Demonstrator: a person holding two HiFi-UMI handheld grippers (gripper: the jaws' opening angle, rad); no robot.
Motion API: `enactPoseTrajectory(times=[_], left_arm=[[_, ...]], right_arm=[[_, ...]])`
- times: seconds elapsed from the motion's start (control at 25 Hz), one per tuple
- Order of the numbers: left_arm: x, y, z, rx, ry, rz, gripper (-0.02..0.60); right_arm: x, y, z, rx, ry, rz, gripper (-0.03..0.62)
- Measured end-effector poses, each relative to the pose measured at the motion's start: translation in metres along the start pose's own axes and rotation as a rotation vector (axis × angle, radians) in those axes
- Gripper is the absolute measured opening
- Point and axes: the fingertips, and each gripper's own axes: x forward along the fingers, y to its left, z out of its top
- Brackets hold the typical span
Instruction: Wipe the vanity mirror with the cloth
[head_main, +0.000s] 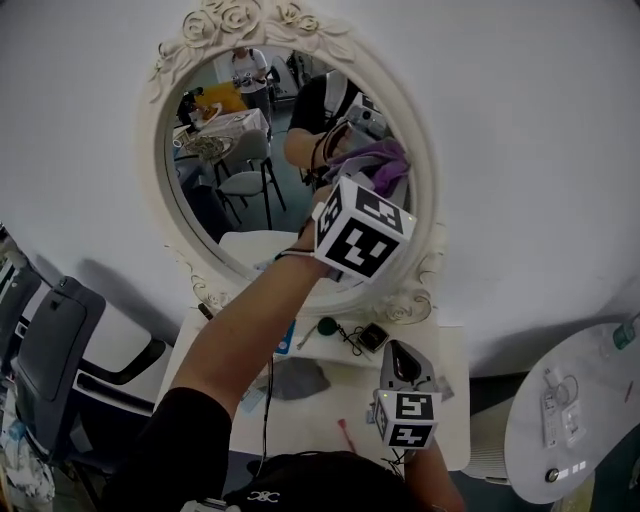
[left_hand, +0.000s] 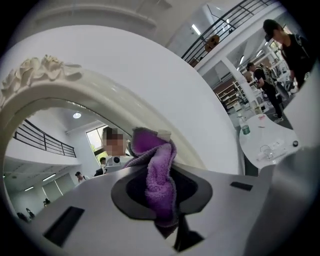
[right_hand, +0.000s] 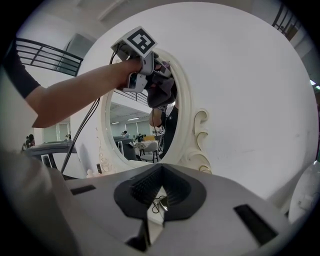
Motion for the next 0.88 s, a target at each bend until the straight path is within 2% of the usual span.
enactPoseTrajectory(times=[0.16,0.32,0.56,0.68,0.8,0.88], left_arm=[[-0.005,0.014,0.014,0.026,-0.008,-0.004,0.066],[-0.014,0.034,0.028,0.072,-0.043,0.029,0.066],[-0.033,0.076,0.052,0.029,-0.108,0.038,0.066],[-0.042,0.094,0.058,0.056,-0.142,0.094,0.066],[-0.052,0.113,0.060,0.118,-0.182,0.181,0.067],[-0.061,0.130,0.059,0.129,-0.196,0.229,0.069]], right_arm=[[0.001,0.003,0.000,0.001,0.004,0.007,0.004],[0.005,0.006,-0.002,0.012,0.010,0.010,0.005],[0.016,0.011,-0.003,0.003,0.017,0.026,0.005],[0.020,0.012,-0.003,-0.003,0.025,0.032,0.004],[0.022,0.013,-0.002,-0.012,0.025,0.038,0.004],[0.022,0.013,-0.001,-0.016,0.024,0.039,0.005]])
